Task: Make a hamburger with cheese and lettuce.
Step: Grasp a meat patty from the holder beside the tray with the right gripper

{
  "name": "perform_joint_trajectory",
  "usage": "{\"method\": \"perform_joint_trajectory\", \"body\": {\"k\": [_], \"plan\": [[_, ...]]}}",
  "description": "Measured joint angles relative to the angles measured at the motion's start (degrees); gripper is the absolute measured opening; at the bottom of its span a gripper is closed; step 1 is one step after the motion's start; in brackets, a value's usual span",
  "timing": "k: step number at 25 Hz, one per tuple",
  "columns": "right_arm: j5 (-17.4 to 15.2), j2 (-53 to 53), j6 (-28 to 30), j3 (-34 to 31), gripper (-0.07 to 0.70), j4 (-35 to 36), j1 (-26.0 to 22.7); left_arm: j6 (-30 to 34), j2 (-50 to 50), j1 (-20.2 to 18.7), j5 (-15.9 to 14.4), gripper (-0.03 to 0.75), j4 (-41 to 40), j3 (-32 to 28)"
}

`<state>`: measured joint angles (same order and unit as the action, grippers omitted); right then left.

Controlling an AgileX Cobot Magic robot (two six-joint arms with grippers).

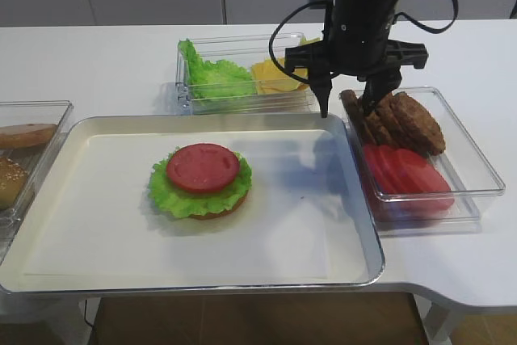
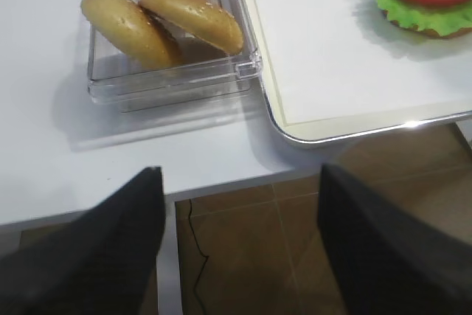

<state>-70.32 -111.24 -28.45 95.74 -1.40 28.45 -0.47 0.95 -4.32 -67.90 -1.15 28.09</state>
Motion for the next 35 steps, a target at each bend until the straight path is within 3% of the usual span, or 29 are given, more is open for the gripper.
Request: {"method": "perform_joint_trajectory", "body": {"k": [16, 35], "plan": [[0.0, -0.4, 0.0, 0.0, 0.435, 0.0, 0.0, 0.0, 0.0, 0.0, 0.0, 0.484, 0.0, 0.0], [-0.5, -0.4, 0.6, 0.1, 0.153, -1.7, 0.0, 0.0, 0.0, 0.0, 0.0, 0.484, 0.0, 0.0]]}}
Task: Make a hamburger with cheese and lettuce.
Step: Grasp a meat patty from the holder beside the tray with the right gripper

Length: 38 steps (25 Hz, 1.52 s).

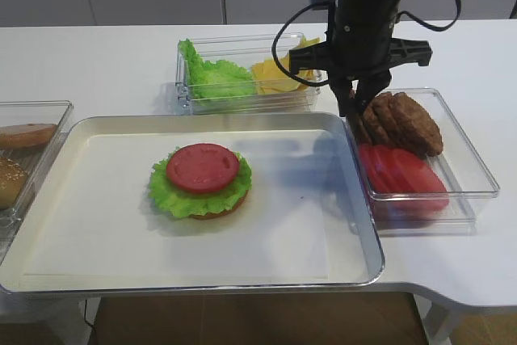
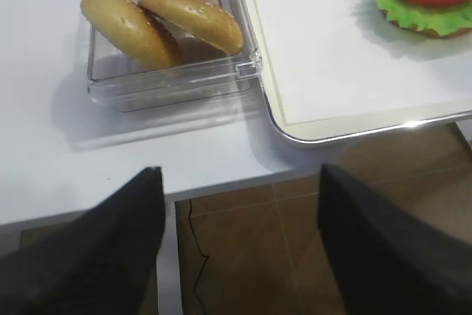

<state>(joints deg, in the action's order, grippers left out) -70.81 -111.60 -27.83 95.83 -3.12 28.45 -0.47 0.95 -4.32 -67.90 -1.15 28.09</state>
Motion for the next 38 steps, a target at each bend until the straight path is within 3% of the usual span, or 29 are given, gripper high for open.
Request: {"method": "perform_joint_trajectory", "body": {"k": [38], "plan": [[-0.3, 6.1, 1.5, 0.0, 0.130, 0.7, 0.0, 0.0, 0.0, 0.0, 0.0, 0.484, 0.0, 0.0]]}}
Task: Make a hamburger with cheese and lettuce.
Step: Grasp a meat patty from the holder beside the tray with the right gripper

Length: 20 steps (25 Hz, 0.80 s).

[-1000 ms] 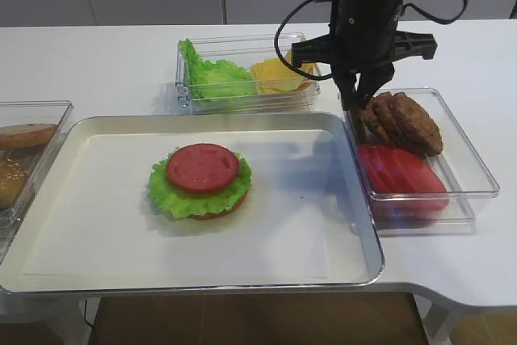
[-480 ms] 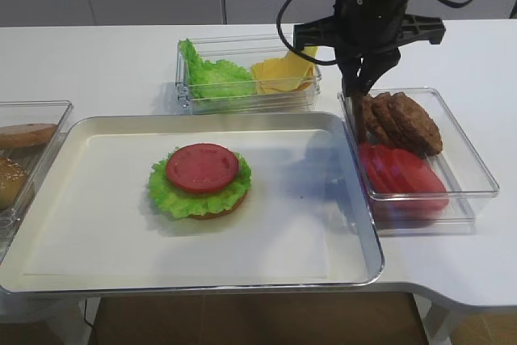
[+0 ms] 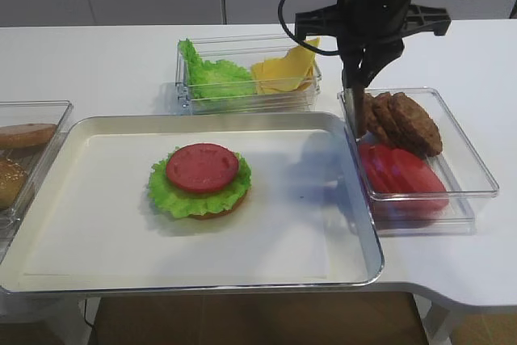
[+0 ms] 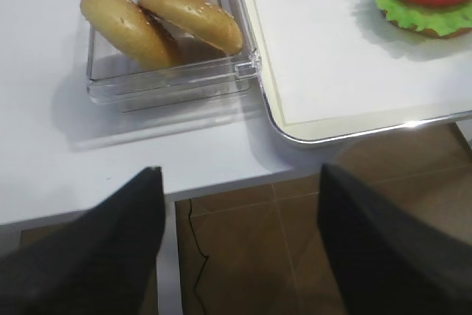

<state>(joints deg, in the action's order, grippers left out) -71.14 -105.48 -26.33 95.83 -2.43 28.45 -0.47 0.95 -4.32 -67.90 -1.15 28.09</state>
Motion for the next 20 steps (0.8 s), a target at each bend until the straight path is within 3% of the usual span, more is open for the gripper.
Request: {"method": "perform_joint_trajectory", "body": {"k": [20], "plan": [[-0.2, 5.9, 0.7, 0.0, 0.129, 2.4, 0.0, 0.0, 0.0, 0.0, 0.0, 0.484, 0.0, 0.0]]}}
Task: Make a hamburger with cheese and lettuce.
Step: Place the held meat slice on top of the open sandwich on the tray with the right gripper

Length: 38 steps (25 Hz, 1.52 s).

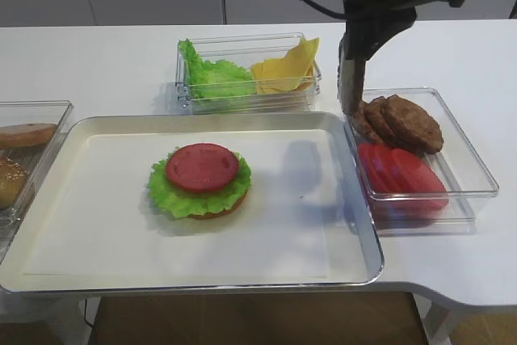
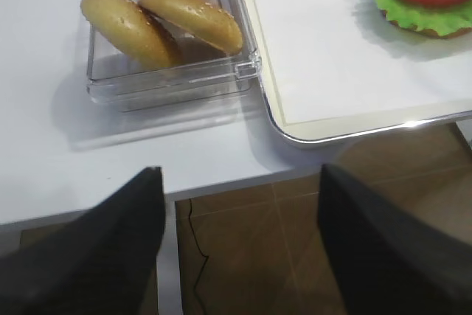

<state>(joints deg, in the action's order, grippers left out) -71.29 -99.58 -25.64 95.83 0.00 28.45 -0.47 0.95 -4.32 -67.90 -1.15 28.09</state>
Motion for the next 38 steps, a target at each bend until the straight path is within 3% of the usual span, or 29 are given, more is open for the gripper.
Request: {"method": "perform_joint_trajectory", "body": {"k": [7, 21, 38], "plan": [[0.0, 0.4, 1.8, 0.0, 0.129, 4.6, 0.6, 0.0, 0.0, 0.0, 0.0, 0.484, 0.0, 0.0], [-0.1, 0.4, 2.1, 0.0, 0.128, 3.7, 9.1, 0.0, 0.0, 0.0, 0.0, 0.484, 0.0, 0.0], [-0.3, -3.6, -1.3, 1.2, 0.127, 3.1, 11.9, 0.0, 0.0, 0.0, 0.0, 0.484, 0.0, 0.0]]}}
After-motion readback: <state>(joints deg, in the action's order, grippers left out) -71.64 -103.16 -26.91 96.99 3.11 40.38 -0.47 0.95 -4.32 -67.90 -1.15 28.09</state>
